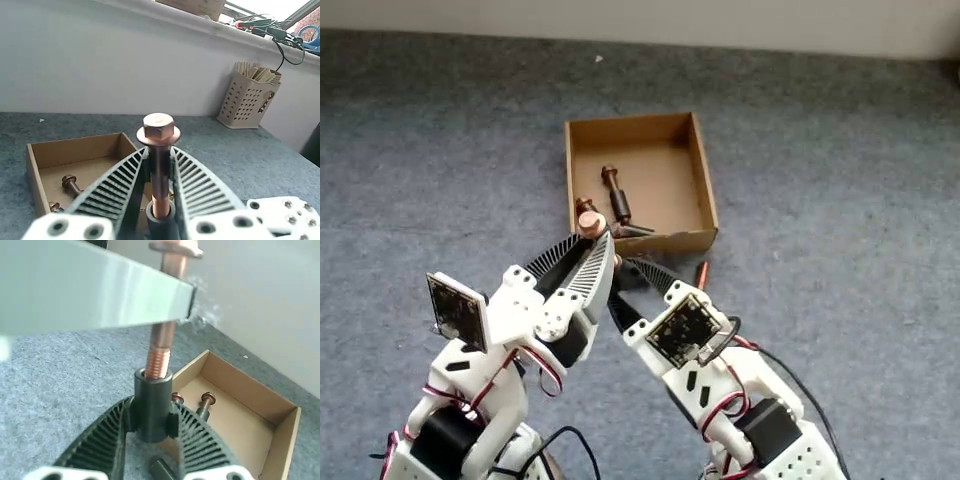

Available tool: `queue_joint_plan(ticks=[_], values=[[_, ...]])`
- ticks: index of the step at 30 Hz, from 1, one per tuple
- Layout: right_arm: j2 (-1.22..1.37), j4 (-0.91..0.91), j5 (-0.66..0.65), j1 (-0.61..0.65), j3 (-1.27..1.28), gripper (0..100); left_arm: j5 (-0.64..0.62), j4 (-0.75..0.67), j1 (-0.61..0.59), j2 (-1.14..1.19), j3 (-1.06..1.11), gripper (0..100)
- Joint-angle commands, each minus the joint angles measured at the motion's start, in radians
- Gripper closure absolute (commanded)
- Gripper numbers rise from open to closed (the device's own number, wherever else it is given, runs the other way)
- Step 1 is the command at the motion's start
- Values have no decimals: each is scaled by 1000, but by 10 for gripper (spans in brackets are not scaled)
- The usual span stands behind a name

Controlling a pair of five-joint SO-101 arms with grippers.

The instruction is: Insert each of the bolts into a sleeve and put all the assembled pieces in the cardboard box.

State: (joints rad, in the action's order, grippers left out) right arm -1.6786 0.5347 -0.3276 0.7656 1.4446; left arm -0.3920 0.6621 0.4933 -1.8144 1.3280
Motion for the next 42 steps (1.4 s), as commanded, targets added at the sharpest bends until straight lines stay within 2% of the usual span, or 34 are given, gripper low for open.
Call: queue_joint_plan(ticks=[1,6,10,17,19,22,27,32,36,42], values=[[-19,-30,-3,12,-76,994,-6,68,50,1,4,881],[-19,-30,-2,12,-74,994,-2,155,51,1,2,816],[-19,-30,-2,12,-68,994,84,244,48,1,-39,804],[-19,-30,28,10,-67,994,239,482,45,-1,-150,806],[-19,-30,81,-18,-68,994,273,526,15,-1,-148,807],[-18,-27,133,-96,-65,994,284,557,-99,-1,-147,807],[-8,22,196,-203,-67,995,279,555,-357,-2,-96,807],[-7,130,199,-251,-76,995,282,549,-575,-2,62,808],[82,139,199,-260,-180,995,284,466,-661,-2,199,808],[463,137,198,-268,-397,995,285,293,-705,-1,338,808]])
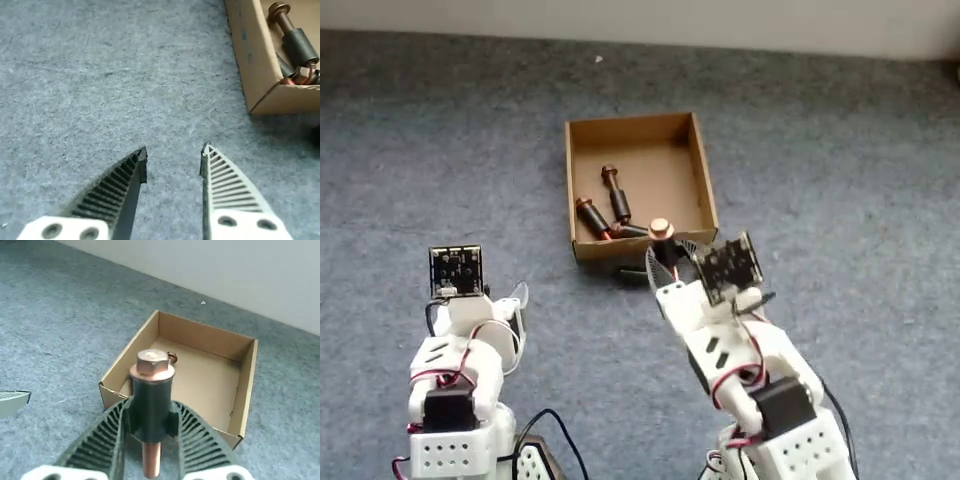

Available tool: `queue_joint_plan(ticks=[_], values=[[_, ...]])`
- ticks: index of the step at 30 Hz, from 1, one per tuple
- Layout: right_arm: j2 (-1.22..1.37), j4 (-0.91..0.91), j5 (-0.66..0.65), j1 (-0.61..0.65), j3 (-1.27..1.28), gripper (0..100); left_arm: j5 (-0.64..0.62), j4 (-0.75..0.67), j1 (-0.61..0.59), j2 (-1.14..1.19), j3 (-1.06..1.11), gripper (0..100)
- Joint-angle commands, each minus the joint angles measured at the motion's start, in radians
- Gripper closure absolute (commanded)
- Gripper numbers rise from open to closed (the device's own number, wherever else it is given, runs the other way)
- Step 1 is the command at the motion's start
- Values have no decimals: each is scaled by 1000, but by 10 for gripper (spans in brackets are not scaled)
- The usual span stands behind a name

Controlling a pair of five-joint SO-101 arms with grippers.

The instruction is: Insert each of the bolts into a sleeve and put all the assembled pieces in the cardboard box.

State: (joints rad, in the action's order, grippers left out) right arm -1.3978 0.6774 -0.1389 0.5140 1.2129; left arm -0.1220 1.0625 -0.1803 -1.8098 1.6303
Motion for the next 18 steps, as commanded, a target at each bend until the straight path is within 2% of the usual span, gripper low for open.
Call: queue_joint_plan(ticks=[1,5,7,18], values=[[251,-7,9,-24,-205,995,15,-121,-33,-5,45,808],[490,-21,8,-79,-371,995,20,-124,-33,-4,56,808],[582,-65,8,-110,-438,995,64,-124,-33,-4,64,808],[943,-466,5,-130,-538,995,98,-124,-33,-4,65,808]])
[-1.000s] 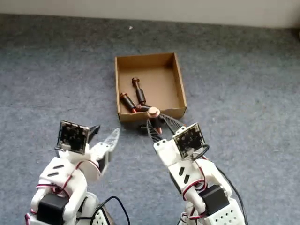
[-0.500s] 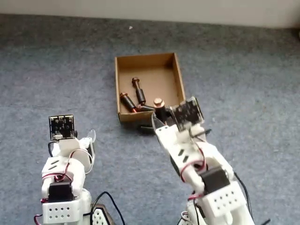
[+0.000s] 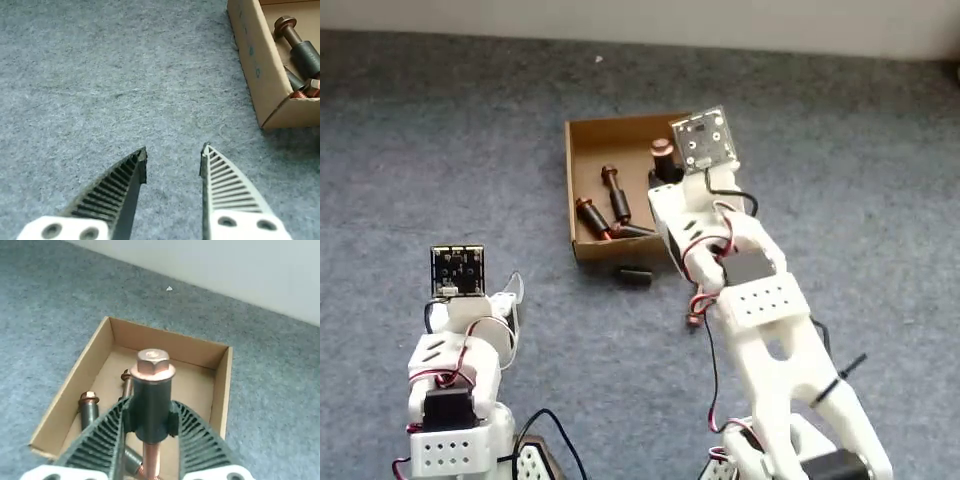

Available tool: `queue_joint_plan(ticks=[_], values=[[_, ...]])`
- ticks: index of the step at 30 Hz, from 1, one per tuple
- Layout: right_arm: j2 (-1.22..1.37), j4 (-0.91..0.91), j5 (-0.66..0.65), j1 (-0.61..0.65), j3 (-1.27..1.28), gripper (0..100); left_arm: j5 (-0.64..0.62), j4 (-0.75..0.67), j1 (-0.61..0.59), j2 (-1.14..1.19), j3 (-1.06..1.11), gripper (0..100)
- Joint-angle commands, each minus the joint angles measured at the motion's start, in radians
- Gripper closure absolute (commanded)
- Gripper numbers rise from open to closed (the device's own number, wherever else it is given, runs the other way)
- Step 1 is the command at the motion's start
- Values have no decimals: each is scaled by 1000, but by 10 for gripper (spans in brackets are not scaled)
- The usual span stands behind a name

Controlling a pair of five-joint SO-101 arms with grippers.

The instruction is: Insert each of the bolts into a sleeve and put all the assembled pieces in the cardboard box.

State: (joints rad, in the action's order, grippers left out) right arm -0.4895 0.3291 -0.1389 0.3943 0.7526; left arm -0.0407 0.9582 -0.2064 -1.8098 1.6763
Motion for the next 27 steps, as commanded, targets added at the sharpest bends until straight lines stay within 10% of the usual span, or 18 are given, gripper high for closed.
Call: queue_joint_plan(ticks=[1,11,27], values=[[64,-148,5,-10,-77,995,17,-18,-7,-4,19,808],[366,-349,5,-15,-84,995,17,-18,-7,-4,19,808],[493,-107,6,-13,-199,821,18,-18,-7,-4,19,808]])
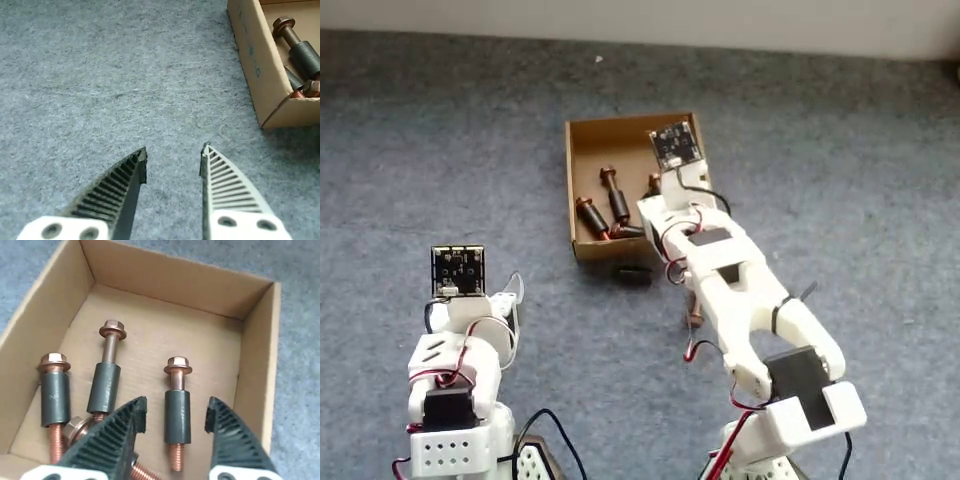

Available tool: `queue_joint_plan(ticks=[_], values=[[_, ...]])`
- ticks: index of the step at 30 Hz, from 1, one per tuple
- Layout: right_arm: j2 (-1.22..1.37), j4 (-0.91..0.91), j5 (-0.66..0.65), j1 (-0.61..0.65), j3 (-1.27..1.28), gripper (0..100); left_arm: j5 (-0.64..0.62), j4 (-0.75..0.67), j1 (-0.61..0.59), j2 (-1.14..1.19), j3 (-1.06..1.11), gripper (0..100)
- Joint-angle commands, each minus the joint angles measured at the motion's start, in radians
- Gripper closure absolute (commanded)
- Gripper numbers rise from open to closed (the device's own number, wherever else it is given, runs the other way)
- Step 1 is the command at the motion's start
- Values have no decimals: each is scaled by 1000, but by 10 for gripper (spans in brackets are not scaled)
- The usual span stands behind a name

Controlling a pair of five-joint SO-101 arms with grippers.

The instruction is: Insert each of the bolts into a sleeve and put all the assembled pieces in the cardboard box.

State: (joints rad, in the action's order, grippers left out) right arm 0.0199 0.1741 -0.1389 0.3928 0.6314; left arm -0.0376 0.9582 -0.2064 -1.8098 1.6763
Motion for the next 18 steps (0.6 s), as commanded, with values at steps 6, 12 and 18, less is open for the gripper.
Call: queue_joint_plan(ticks=[6,12,18], values=[[-105,358,6,-5,-203,821,15,-18,-7,-4,19,808],[-326,677,6,42,-252,821,15,-18,-7,-4,19,808],[-435,822,5,110,-242,821,15,-18,-7,-4,19,808]])
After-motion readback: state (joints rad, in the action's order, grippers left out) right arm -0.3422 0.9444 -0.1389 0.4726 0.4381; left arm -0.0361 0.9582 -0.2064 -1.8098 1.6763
